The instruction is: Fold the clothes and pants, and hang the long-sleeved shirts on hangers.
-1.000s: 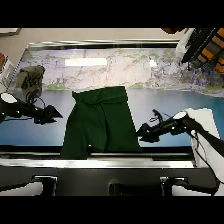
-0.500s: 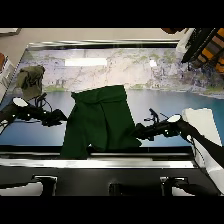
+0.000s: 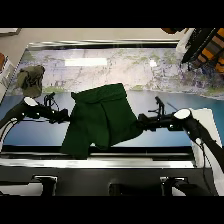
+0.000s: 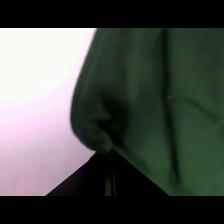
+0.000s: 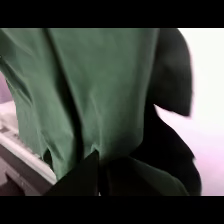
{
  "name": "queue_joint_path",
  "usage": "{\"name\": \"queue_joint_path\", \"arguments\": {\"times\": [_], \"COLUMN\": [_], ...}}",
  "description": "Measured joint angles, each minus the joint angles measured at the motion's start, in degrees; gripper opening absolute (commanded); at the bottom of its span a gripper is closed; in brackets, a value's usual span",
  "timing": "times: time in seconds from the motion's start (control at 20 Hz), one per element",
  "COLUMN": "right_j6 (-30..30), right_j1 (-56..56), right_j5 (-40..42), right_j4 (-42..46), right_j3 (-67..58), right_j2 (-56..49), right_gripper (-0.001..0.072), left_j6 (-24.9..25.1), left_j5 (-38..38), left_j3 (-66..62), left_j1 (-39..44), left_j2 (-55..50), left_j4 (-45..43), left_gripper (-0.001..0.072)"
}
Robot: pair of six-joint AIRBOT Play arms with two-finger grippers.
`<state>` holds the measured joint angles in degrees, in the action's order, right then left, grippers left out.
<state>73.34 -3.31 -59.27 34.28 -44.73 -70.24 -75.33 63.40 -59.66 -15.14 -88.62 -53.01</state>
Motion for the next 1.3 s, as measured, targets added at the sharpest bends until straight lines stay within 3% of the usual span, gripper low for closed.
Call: {"name": "queue_joint_path", "arguments": {"times": [0.25,0.5,0.7,0.9,1.1,1.3], "right_j6": [4.6,14.5,19.3,24.5,30.5,34.1], "right_j1": [0.0,0.0,0.0,0.0,0.0,0.0], "right_j5": [-0.9,-9.1,-14.9,-14.9,-12.8,-13.2], "right_j4": [9.4,24.6,32.5,37.6,41.0,40.2], "right_j3": [-17.0,-39.5,-51.1,-54.9,-55.9,-56.0], "right_j2": [1.2,6.4,15.0,22.5,21.6,9.5], "right_gripper": [0.0027,0.0027,0.0028,0.0028,0.0029,0.0029], "left_j6": [0.0,-3.3,-8.3,-15.8,-19.2,-18.2], "left_j5": [1.4,1.6,0.5,-1.4,-2.3,-3.1], "left_j3": [-10.6,-22.6,-26.6,-27.7,-26.6,-20.1], "left_j1": [-1.4,-5.3,-8.5,-10.2,-10.6,-8.7], "left_j2": [8.7,25.8,40.6,51.1,53.1,46.3], "left_j4": [0.7,1.0,-1.0,-7.8,-11.0,-11.3], "left_gripper": [0.0016,0.0017,0.0017,0.0016,0.0017,0.0016]}}
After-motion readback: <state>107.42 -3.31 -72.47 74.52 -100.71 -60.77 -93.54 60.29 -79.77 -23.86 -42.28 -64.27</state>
